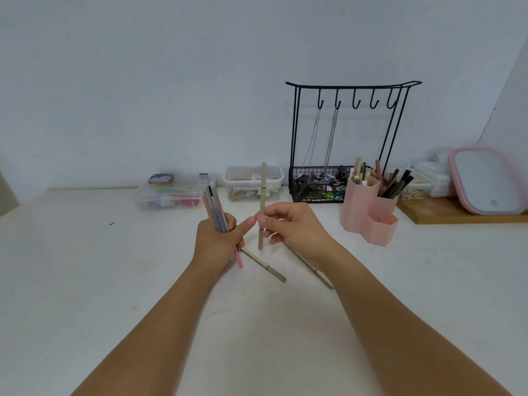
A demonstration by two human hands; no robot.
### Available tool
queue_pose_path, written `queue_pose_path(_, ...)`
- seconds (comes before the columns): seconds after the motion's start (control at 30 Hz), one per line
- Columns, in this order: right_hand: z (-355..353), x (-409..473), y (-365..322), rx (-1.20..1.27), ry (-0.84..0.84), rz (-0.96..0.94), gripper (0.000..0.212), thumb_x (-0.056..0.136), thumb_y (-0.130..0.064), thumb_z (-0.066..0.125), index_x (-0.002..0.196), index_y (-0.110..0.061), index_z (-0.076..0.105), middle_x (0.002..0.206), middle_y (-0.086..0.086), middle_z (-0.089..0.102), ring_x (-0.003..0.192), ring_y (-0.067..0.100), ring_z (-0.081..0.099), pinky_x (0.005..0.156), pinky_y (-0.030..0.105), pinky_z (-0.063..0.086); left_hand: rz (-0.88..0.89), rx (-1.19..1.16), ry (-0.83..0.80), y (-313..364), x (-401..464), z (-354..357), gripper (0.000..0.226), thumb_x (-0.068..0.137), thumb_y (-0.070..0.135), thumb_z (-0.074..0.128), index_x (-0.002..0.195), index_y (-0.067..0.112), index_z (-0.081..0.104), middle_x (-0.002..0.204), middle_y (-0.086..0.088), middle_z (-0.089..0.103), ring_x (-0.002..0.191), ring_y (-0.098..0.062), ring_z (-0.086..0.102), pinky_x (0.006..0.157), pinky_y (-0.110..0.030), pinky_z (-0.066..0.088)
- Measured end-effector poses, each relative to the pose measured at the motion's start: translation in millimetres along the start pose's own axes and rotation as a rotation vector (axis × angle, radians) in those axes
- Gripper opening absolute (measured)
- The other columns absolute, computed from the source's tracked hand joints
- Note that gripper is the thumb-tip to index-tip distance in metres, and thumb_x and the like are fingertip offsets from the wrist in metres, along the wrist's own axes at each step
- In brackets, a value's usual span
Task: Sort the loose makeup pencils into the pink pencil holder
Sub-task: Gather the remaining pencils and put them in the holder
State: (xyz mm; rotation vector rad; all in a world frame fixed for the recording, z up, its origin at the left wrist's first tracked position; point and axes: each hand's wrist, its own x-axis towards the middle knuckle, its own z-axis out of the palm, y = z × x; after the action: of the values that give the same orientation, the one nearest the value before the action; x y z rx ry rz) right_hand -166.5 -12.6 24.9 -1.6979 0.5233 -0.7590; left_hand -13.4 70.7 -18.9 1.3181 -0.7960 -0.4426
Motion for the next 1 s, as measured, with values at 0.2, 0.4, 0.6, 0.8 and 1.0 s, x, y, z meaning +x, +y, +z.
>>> queue_pose_path(0.2, 7.4, 1.5, 5.9, -0.038, -0.010, -0.038, 0.021, 0.089, -0.011, 0.071, 0.110, -0.015, 0.069, 0.079, 0.010, 0.069, 0.063, 0.013, 0.063, 0.063, 0.029, 0.056, -0.008, 0.079, -0.096, 0.2, -3.6, 1.0, 0.043, 0.087, 0.028, 0.080, 0.066, 0.009, 0.047, 0.054, -0.017, 0.057, 0.042, -0.024, 0.055, 0.039, -0.031, 0.047)
queue_pose_path(0.4, 11.4, -2.0, 5.5, 0.016, -0.058, -0.020, 0.019, 0.086, 0.000, 0.071, 0.103, -0.008, 0.071, 0.072, 0.015, 0.069, 0.067, 0.024, 0.067, 0.068, 0.031, 0.060, -0.025, 0.069, -0.151, 1.3, -4.2, -0.8, 0.055, 0.076, 0.058, 0.069, 0.075, 0.004, 0.059, 0.055, -0.014, 0.048, 0.047, -0.024, 0.043, 0.044, -0.028, 0.040)
queue_pose_path(0.6, 31.9, -9.1, 14.9, -0.149, -0.044, -0.087, 0.038, 0.073, 0.011, 0.073, 0.101, -0.014, 0.065, 0.066, 0.015, 0.070, 0.056, 0.022, 0.067, 0.060, 0.034, 0.059, -0.044, -0.005, -0.268, -1.2, -5.2, -1.1, 0.053, 0.062, 0.047, 0.094, 0.073, 0.002, 0.067, 0.065, -0.024, 0.065, 0.060, -0.040, 0.063, 0.065, -0.052, 0.052)
queue_pose_path(0.8, 40.5, -11.1, 18.3, -0.274, 0.068, -0.108, 0.047, 0.073, 0.002, 0.073, 0.108, -0.020, 0.049, 0.067, 0.012, 0.070, 0.054, 0.014, 0.061, 0.060, 0.034, 0.054, -0.073, 0.038, -0.203, -4.6, -1.5, -0.5, 0.047, 0.086, 0.040, 0.078, 0.073, -0.002, 0.061, 0.057, -0.013, 0.055, 0.054, -0.028, 0.051, 0.056, -0.039, 0.043)
queue_pose_path(1.0, 2.7, -1.1, 0.4, -0.578, 0.105, 0.060, 0.054, 0.068, -0.045, 0.085, 0.106, -0.021, 0.057, 0.085, -0.001, 0.068, 0.076, 0.012, 0.063, 0.065, 0.027, 0.048, -0.093, -0.051, -0.015, 0.4, -1.2, 1.7, 0.043, 0.098, 0.039, 0.063, 0.071, 0.006, 0.061, 0.057, -0.004, 0.061, 0.055, -0.020, 0.058, 0.055, -0.030, 0.050)
